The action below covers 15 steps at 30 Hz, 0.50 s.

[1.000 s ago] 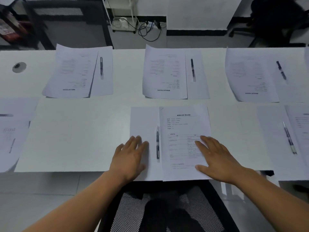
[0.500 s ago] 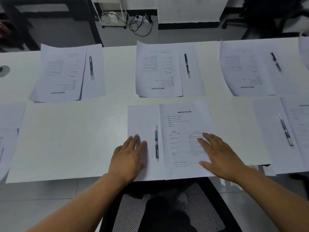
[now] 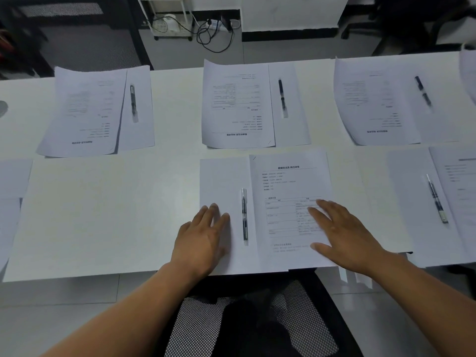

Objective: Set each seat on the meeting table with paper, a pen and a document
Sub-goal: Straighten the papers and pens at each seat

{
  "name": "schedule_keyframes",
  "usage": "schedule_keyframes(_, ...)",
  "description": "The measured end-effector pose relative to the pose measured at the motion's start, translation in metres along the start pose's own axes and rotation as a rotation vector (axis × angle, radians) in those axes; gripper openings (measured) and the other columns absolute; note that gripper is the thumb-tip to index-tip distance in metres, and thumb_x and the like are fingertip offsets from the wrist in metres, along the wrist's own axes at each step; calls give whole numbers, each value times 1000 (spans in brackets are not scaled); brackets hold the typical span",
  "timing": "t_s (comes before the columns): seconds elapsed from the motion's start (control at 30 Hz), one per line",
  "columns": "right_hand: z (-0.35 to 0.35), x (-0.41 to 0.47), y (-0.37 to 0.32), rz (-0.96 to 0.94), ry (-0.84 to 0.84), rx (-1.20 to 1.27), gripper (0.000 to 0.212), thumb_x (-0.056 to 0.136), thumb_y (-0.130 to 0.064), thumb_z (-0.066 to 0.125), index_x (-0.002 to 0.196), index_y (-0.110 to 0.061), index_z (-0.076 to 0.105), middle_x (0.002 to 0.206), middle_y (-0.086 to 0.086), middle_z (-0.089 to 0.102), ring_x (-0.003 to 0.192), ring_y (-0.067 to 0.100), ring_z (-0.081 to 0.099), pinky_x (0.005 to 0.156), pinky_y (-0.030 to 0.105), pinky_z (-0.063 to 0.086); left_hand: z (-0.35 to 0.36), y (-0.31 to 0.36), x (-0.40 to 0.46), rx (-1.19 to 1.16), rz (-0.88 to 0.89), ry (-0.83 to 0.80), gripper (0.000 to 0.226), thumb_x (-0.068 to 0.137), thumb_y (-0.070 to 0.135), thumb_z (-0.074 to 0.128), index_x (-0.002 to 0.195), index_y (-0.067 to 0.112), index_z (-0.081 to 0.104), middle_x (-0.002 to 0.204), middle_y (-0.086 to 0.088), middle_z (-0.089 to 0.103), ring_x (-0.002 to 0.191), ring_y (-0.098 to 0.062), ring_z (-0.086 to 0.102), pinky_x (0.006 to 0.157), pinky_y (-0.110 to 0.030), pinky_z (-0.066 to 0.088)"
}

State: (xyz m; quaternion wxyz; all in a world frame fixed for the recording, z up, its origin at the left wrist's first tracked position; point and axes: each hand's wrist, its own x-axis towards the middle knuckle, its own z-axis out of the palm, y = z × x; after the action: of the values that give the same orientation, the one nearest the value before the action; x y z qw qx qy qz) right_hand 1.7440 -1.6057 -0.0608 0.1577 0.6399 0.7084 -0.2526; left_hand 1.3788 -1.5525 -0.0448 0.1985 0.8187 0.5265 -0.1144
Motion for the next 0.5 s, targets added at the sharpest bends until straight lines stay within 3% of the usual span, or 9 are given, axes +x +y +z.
schedule_keyframes(0.23, 0, 0, 3, -3, 0, 8, 93, 102, -64, 50, 170, -27, -1, 178, -1, -8, 164, 22, -6, 133, 42, 11, 0, 0, 1, 14, -10, -5, 90, 84, 48, 85, 160, 30, 40, 170, -3, 30, 161, -29, 31, 106, -48, 53)
schedule_keyframes(0.5, 4, 1, 3, 11, 8, 13, 93, 101, -65, 50, 170, -28, 0, 178, -2, -9, 164, 21, -6, 133, 43, 13, 1, 0, 0, 9, -16, 5, 90, 85, 47, 85, 161, 29, 41, 172, -4, 29, 162, -29, 29, 107, -49, 51)
